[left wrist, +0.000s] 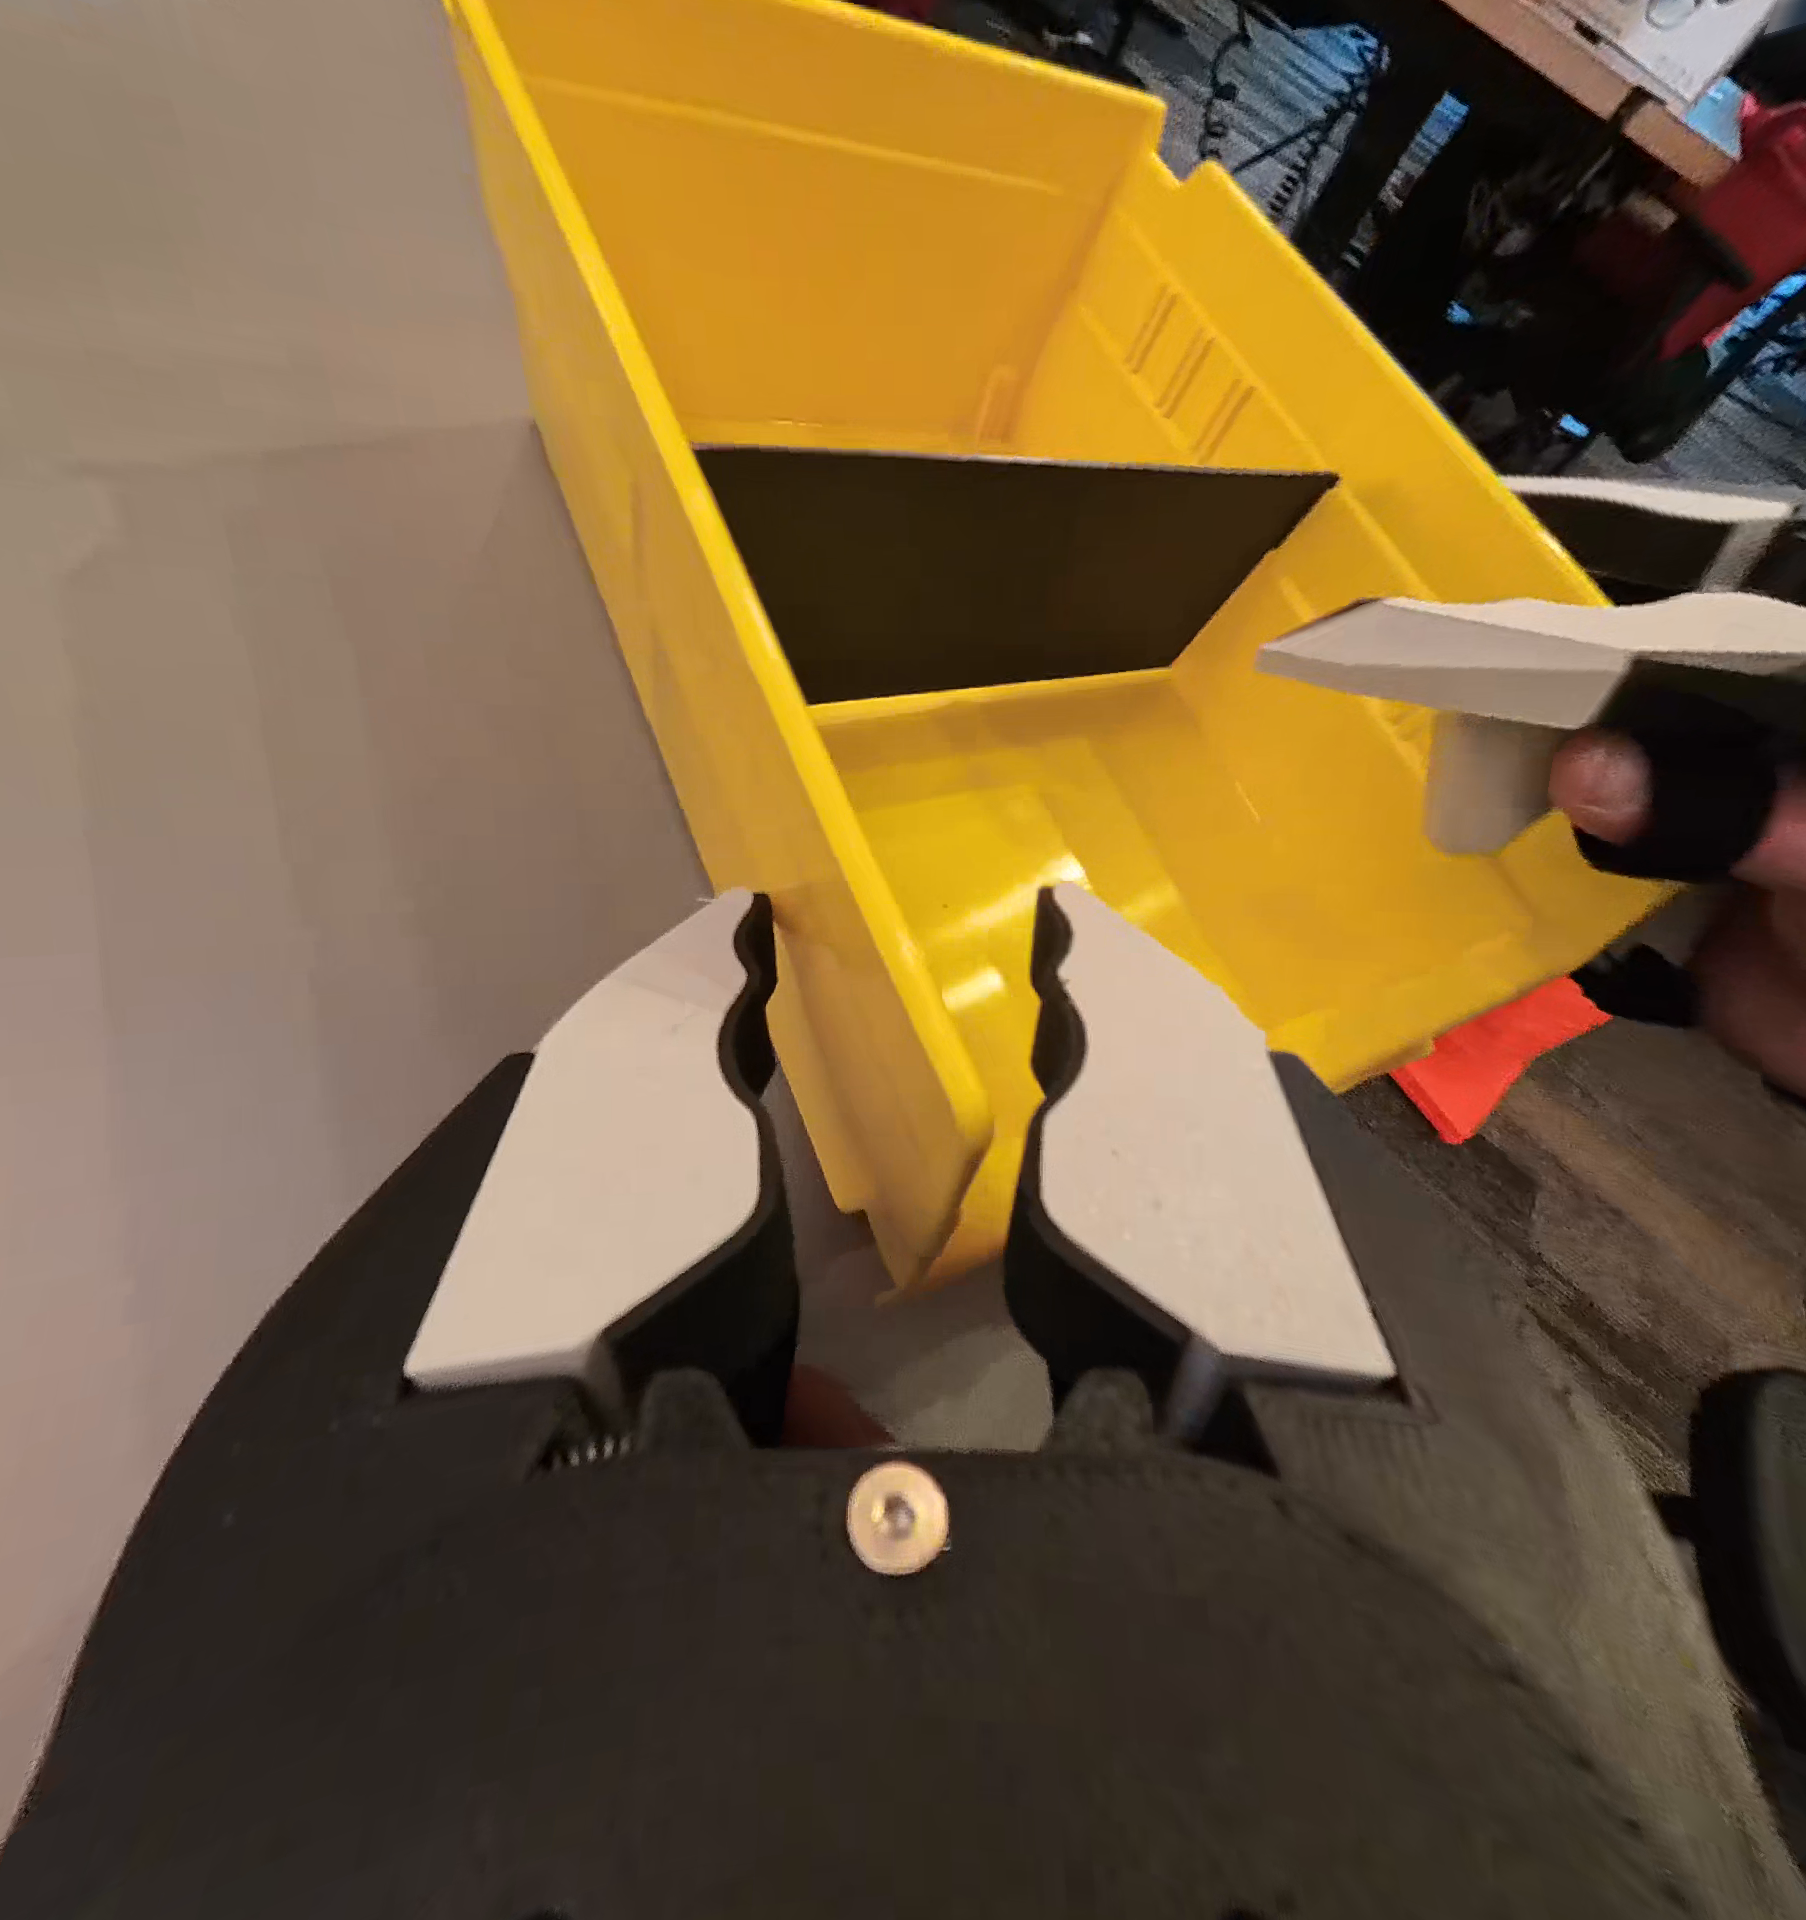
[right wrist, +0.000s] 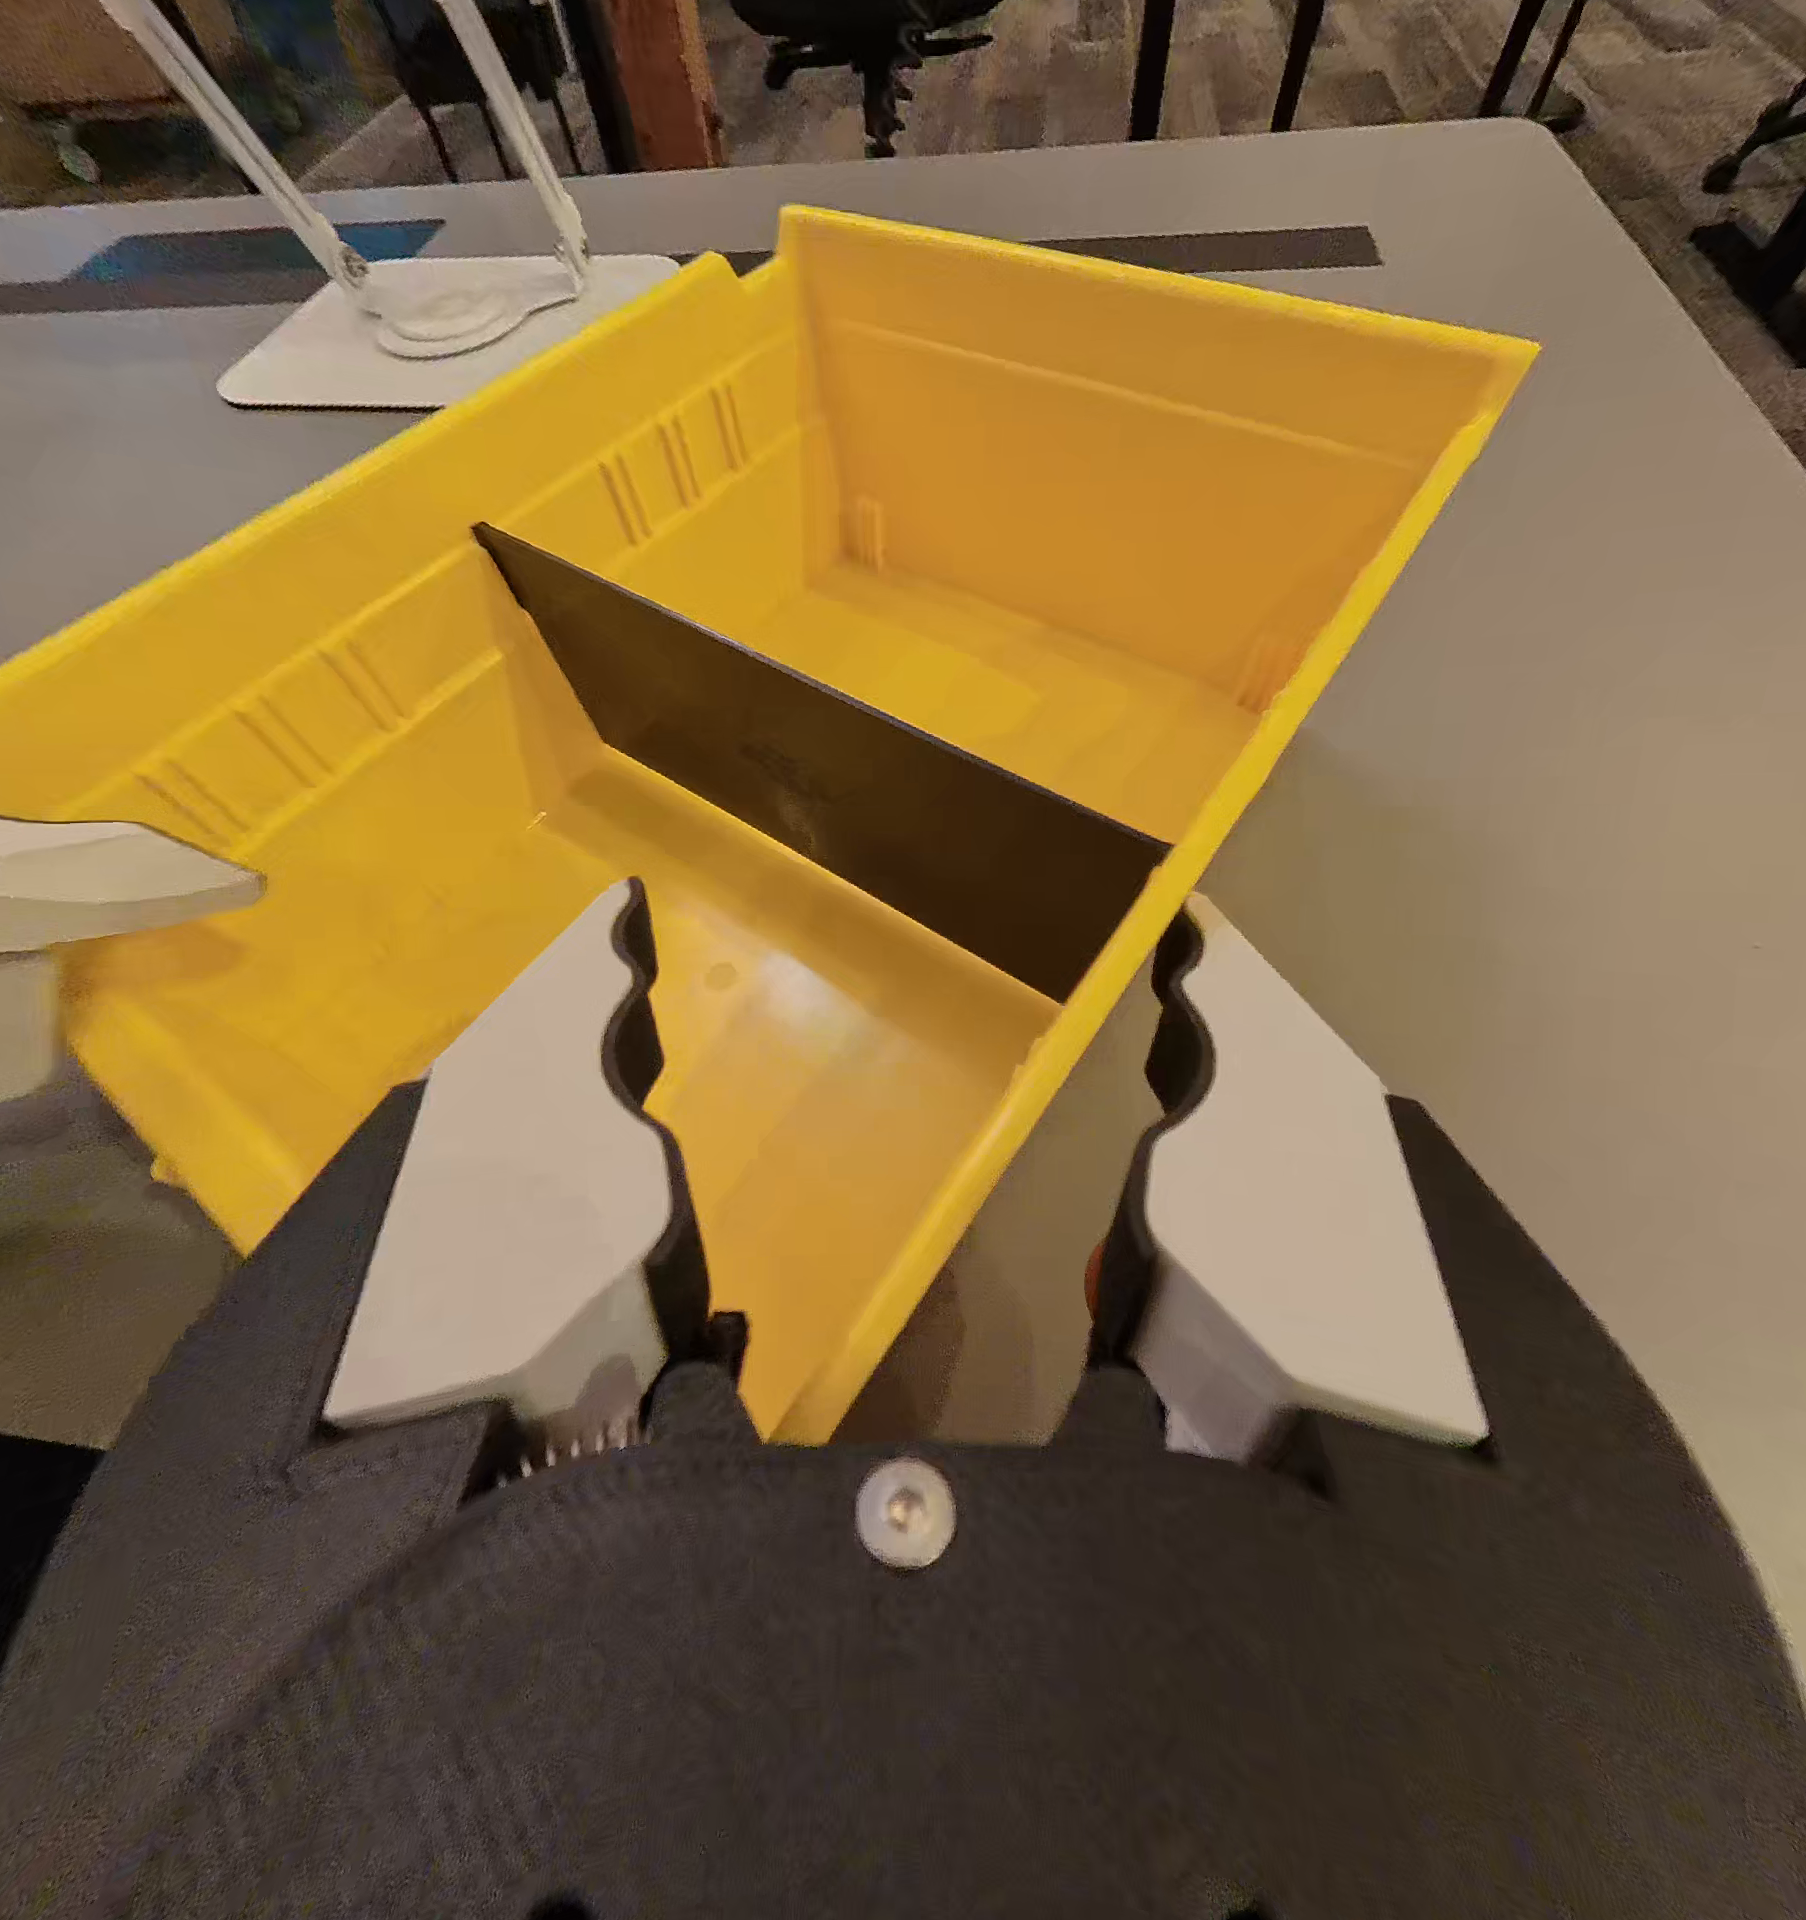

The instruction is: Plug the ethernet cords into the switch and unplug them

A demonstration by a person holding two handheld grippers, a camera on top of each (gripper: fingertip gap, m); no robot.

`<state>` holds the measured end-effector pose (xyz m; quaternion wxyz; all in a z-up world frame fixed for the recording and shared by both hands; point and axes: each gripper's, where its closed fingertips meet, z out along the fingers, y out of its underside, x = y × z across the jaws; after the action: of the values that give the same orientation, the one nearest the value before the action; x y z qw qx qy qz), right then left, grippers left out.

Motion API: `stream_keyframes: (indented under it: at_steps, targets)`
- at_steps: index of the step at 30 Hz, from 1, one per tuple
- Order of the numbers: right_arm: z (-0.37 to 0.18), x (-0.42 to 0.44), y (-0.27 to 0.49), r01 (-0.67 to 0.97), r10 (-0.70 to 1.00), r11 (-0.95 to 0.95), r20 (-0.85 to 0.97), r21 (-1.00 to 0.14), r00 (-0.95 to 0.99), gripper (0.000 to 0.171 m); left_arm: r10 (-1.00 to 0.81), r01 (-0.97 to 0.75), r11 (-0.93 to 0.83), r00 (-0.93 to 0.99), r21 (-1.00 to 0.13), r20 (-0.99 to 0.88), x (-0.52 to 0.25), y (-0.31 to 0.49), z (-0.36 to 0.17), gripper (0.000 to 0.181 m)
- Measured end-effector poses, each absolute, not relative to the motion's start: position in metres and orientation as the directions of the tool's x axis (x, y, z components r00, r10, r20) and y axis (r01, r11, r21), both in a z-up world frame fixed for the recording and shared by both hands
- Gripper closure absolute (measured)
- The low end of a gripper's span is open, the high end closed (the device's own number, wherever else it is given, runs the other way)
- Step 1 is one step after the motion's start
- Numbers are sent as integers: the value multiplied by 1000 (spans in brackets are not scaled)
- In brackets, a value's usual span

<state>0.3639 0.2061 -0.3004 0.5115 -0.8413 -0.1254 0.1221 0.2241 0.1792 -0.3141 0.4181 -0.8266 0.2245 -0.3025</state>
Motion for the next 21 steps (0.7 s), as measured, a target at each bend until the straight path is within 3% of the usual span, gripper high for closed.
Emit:
stream_keyframes:
  at_steps: [3, 7, 9, 12, 16, 19, 21]
  targets:
    - [-302, 376, 211, 108, 325, -437, -45, -893, 945, 91, -655, -127, -549, 679, -826, 332, 229, 175, -312, 130]
    - [-301, 385, 216, 133, 319, -410, -5, -902, 948, 113, -663, -129, -398, 725, -908, 188, 213, 186, -283, 118]
    - [-300, 387, 217, 156, 324, -404, 19, -901, 946, 116, -664, -146, -328, 739, -933, 118, 200, 185, -261, 108]
    - [-300, 394, 221, 203, 318, -393, 74, -897, 945, 116, -600, -188, -201, 799, -961, -31, 155, 185, -223, 112]
    - [-299, 406, 230, 228, 311, -387, 106, -893, 944, 116, -415, -217, -180, 901, -960, -126, 52, 181, -191, 112]
    - [-299, 416, 237, 264, 319, -380, 142, -886, 937, 116, -205, -227, -232, 962, -946, -181, -54, 165, -181, 116]
    - [-299, 422, 241, 281, 336, -378, 152, -882, 929, 114, -9, -313, -289, 946, -905, -324, -137, 147, -182, 113]
